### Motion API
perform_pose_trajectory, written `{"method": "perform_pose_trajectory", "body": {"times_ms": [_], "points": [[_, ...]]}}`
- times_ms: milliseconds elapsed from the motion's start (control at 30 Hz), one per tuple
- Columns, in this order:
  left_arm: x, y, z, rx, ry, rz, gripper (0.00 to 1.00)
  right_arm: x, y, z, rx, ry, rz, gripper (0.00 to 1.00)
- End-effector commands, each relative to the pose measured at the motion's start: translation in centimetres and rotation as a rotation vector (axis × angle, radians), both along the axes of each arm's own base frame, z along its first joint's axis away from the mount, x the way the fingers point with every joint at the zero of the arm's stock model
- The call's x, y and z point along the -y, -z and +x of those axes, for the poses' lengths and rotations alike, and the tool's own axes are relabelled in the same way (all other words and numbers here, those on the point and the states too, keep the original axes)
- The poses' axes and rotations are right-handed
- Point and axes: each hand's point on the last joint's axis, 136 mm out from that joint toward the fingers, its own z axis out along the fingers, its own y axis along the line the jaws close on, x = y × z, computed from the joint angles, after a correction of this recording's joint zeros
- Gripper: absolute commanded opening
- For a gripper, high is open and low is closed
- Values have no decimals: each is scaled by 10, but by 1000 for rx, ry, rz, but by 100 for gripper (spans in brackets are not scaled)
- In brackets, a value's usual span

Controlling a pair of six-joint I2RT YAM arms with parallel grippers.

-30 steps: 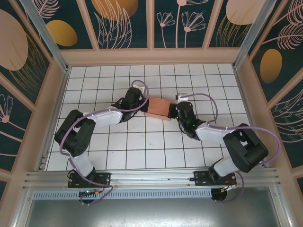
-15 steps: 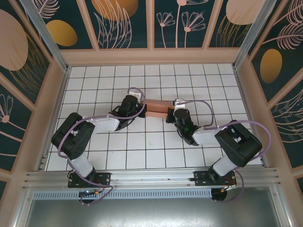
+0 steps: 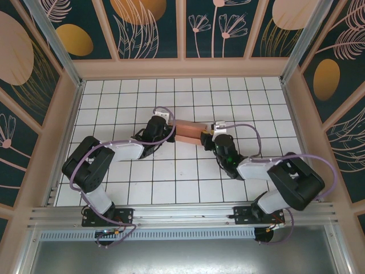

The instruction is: Fold the paper box

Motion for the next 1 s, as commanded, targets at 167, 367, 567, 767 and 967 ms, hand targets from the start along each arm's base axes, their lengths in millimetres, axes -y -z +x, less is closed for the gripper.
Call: {"method": "perform_pose_trajectory", "body": {"times_ms": [167,367,567,767,967], "points": [[-8,27,-10,-64,-10,77,0,16,-81,-19,229,-2,117,70],[-4,25,-14,-38,11,97,0,27,-102,-2,153,91,117,69],[-7,23,-18,-13,8,89,3,5,-80,25,-43,39,110,69],[-3,2,-22,21,23,34,30,-11,-47,39,-156,11,90,69],[-8,-11,-36,42,34,-14,49,-17,-22,39,-221,-8,77,69]]}}
